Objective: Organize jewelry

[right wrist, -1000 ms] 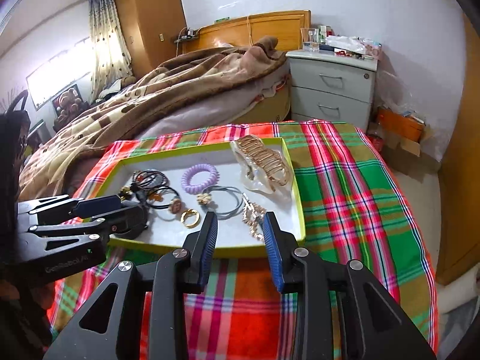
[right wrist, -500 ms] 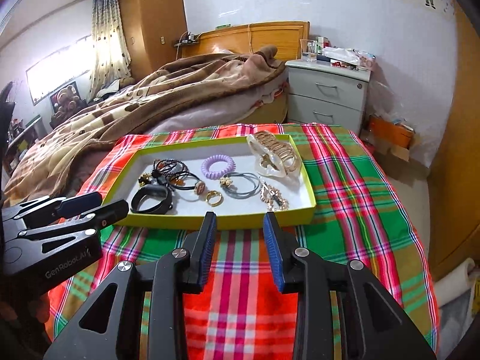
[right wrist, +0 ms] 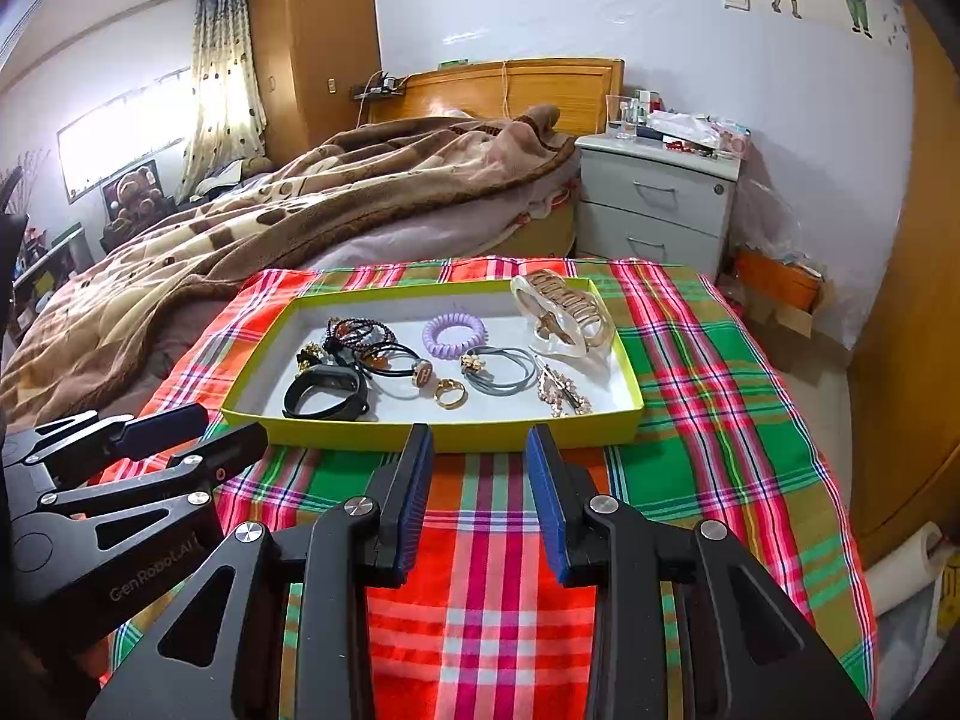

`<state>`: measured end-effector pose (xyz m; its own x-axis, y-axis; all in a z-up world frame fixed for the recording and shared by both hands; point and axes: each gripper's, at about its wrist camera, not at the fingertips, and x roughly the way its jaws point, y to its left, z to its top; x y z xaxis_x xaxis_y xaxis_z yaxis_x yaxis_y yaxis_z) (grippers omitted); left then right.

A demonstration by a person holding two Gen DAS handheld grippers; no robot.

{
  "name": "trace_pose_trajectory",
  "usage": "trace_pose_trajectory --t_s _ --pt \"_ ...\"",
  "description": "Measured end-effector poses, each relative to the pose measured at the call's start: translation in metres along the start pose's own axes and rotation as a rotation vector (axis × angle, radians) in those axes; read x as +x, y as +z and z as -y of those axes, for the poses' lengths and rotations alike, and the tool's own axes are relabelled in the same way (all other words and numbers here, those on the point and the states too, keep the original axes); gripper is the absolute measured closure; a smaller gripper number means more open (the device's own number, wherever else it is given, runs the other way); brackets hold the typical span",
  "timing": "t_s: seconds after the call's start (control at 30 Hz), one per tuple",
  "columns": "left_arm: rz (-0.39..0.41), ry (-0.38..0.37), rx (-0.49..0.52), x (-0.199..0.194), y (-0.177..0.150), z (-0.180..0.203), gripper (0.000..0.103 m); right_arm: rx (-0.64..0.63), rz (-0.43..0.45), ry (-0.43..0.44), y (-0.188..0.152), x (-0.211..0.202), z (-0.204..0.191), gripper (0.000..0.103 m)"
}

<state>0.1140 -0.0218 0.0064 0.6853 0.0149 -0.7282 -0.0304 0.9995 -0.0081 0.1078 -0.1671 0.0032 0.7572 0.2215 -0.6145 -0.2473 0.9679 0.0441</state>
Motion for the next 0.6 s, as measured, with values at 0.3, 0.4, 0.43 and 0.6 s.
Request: trace_pose_trajectory --t_s 0.3,0.4,0.43,0.6 --pt "-0.016 -0.003 -0.012 0.0019 -0.0017 -0.0014 0.059 0.006 -0.007 0.003 -0.0012 0.0007 -0.0022 0.070" --pt "-0.015 -0.001 -0.017 0.0017 -0.0019 -0.0025 0.059 0.004 -0.010 0.004 -0.0016 0.0017 -0.0034 0.070" --pt "-0.015 0.000 -0.020 0.0017 -0.0021 -0.0033 0.059 0.003 -0.010 0.005 -0.0017 0.0018 -0.0042 0.070" --pt "-0.022 -0.001 -0.035 0.0024 -0.0024 -0.0078 0.059 0.003 -0.010 0.008 -0.0025 0.0011 -0.0069 0.070"
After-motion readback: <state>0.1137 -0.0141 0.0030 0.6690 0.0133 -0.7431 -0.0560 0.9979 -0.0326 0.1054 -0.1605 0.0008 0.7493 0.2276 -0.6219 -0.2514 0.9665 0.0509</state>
